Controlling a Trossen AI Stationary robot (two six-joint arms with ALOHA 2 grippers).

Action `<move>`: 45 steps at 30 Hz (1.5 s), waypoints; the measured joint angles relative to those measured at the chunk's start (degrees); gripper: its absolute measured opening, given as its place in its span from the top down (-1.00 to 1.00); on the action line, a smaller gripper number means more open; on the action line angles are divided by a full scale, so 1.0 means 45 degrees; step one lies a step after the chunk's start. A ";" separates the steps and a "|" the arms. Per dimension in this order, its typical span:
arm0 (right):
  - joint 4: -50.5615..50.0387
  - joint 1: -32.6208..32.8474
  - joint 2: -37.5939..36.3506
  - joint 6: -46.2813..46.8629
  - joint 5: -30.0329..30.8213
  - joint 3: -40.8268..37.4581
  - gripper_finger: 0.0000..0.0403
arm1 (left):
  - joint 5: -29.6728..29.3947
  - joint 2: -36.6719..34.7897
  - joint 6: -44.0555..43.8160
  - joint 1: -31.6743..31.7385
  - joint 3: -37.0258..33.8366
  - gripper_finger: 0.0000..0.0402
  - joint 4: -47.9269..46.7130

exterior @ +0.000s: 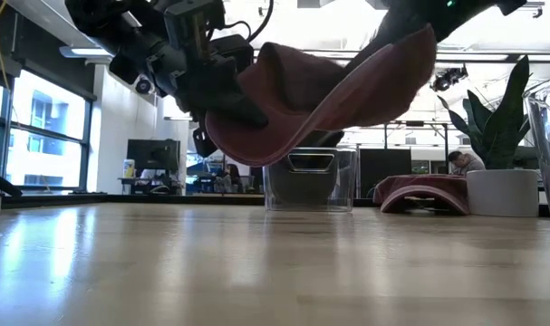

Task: Pick & Place hat
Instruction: Put the left red cap into the bottom transparent bin

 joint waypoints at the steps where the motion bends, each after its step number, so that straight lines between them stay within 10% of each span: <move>1: 0.0005 -0.0058 0.0000 0.0004 0.0516 0.0000 0.99 | 0.0000 0.0000 0.0000 0.0000 0.0000 1.00 0.0033; 32: 0.3294 -0.1084 0.2172 0.0189 -0.2607 -0.0010 1.00 | -0.0394 0.0024 0.1259 -0.0257 0.0447 1.00 0.0820; 45: 0.0477 -0.0682 -0.1457 0.2253 -0.2721 0.0058 0.97 | -0.3401 0.0015 0.2055 -0.0257 0.0967 1.00 -0.0988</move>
